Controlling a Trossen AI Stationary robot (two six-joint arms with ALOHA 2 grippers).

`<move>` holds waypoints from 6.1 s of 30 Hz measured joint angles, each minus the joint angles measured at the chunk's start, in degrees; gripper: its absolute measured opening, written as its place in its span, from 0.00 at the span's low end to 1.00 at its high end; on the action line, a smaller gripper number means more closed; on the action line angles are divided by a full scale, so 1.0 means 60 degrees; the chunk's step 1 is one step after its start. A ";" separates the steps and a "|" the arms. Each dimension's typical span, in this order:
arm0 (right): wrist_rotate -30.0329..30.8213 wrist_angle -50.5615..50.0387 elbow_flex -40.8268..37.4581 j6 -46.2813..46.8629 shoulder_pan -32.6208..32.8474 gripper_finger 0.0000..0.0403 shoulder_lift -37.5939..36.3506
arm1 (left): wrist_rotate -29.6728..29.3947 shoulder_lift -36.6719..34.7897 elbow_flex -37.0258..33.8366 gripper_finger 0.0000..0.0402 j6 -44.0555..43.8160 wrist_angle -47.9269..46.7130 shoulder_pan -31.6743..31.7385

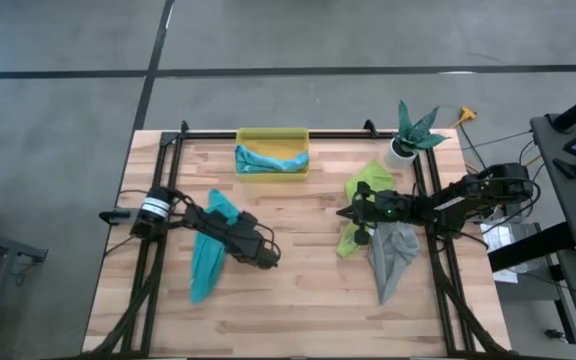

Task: Roll microfiber towels into tight, uniform cylinder then place into a basket
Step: Roll the light blue towel

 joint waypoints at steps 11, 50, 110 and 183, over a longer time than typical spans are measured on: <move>0.0000 -0.0001 0.0588 -0.0003 0.0000 0.02 0.0000 | -0.0283 -0.0314 0.0046 0.41 0.1623 -0.0035 0.0064; 0.0004 -0.4153 0.3351 -0.0506 0.0000 0.02 0.0000 | -0.0497 -0.2845 -0.0774 0.01 0.1492 0.2161 -0.2179; 0.0007 -0.4161 0.3172 -0.0437 0.0000 0.02 0.0000 | 0.1497 -0.2896 -0.1869 0.51 -0.0780 0.1060 -0.1940; 0.0007 -0.4223 0.3045 -0.0186 -0.0004 0.02 0.0000 | 0.0591 -0.2677 -0.2109 0.51 -0.0255 0.1246 -0.2429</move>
